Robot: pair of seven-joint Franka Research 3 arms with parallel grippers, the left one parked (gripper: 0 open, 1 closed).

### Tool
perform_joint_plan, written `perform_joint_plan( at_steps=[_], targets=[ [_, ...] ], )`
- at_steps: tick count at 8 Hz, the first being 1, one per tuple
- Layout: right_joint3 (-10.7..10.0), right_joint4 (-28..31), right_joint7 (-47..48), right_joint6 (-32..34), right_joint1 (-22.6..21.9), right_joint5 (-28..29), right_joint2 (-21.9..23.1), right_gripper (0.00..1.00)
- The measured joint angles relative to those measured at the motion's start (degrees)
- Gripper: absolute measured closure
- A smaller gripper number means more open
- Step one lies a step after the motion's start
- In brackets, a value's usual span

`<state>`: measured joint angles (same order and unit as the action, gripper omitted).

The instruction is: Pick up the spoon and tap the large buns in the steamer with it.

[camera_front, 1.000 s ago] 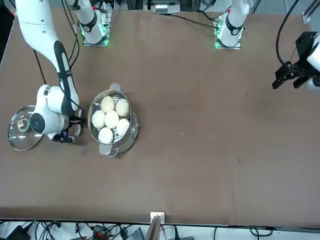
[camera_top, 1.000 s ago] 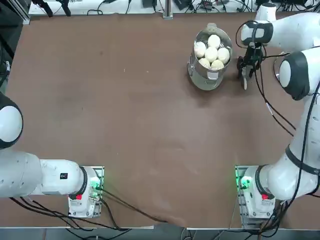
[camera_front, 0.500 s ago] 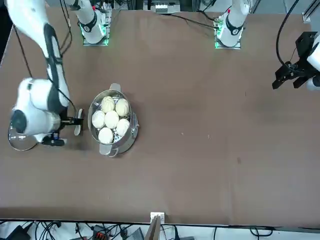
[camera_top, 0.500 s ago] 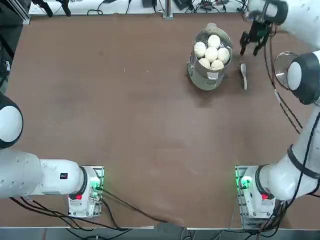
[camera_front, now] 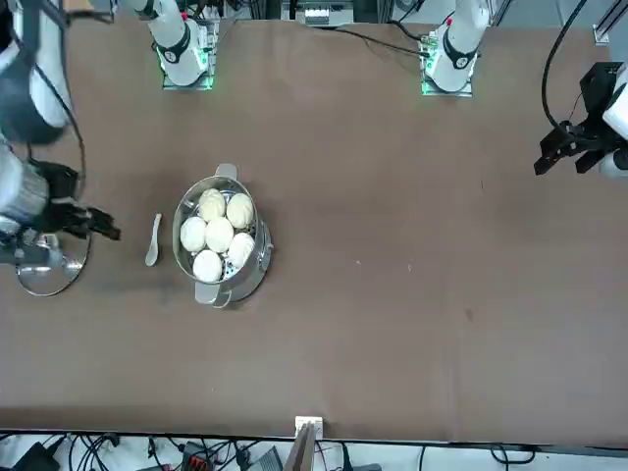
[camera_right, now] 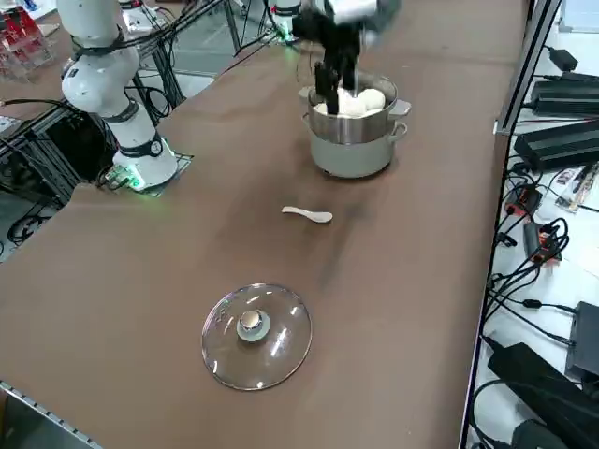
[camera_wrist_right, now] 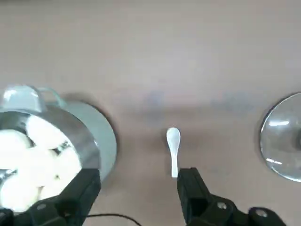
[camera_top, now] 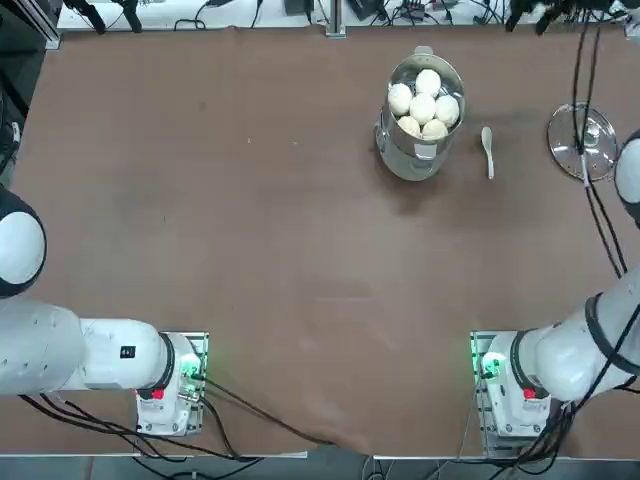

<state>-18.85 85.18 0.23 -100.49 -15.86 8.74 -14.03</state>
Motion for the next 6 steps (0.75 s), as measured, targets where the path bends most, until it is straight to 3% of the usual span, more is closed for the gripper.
perform_joint_plan(
  at_steps=[4,6],
  targets=[
    [0.7,-3.2,1.8,8.3,-0.1,-4.2,7.2,0.00],
    [4.2,0.1,3.5,10.2,2.0,-6.7,12.4,0.00]
  ],
)
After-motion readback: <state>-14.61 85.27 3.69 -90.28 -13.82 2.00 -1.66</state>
